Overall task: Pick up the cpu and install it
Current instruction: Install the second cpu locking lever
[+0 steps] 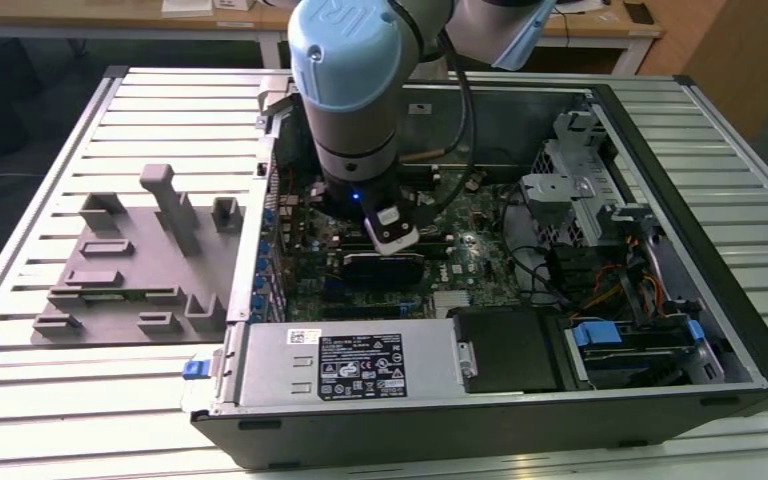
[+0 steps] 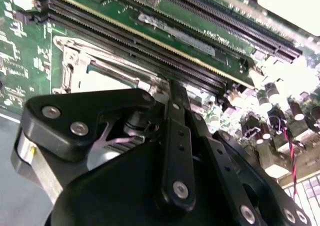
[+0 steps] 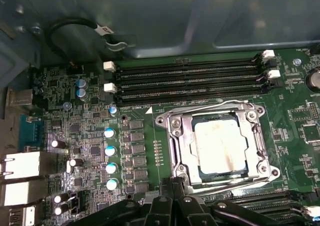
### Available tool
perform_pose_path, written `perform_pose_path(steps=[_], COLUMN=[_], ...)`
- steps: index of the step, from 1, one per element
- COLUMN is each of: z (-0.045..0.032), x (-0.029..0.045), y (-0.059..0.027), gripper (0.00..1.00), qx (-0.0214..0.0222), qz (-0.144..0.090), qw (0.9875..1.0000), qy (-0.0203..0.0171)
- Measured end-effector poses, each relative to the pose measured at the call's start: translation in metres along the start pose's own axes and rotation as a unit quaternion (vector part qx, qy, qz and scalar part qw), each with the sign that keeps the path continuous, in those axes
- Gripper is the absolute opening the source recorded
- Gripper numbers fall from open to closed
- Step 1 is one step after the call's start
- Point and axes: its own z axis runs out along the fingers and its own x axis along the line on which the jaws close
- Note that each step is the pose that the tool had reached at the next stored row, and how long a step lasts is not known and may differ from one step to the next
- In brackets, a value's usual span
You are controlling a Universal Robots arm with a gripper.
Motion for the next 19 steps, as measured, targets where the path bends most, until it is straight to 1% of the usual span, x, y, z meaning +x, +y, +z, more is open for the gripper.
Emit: perform_pose_path(steps=[2, 3, 10, 12, 13, 15, 16, 19], z=[-0.0020, -0.0044, -0.0258, -0.0294, -0.0306, -0.0322, -0.0325, -0.0320], x=[-0.0001, -0.0002, -0.0012, -0.0015, -0.0015, -0.0015, -0.0015, -0.0018], y=[0.0006, 0.0012, 0.0072, 0.0083, 0.0088, 0.0096, 0.0099, 0.0120], gripper=[0.11, 0.11, 0.11, 0.11, 0.11, 0.11, 0.11, 0.11], qx=[-0.0001, 0.0001, 0.0002, 0.0011, 0.0024, 0.0065, 0.0093, 0.0194], qz=[0.000, 0.000, 0.000, 0.000, 0.000, 0.000, 0.000, -0.001], qw=[1.0000, 1.0000, 1.0000, 1.0000, 1.0000, 1.0000, 1.0000, 0.9998], qy=[-0.0001, 0.0001, 0.0001, 0.0000, -0.0002, -0.0009, -0.0012, -0.0025])
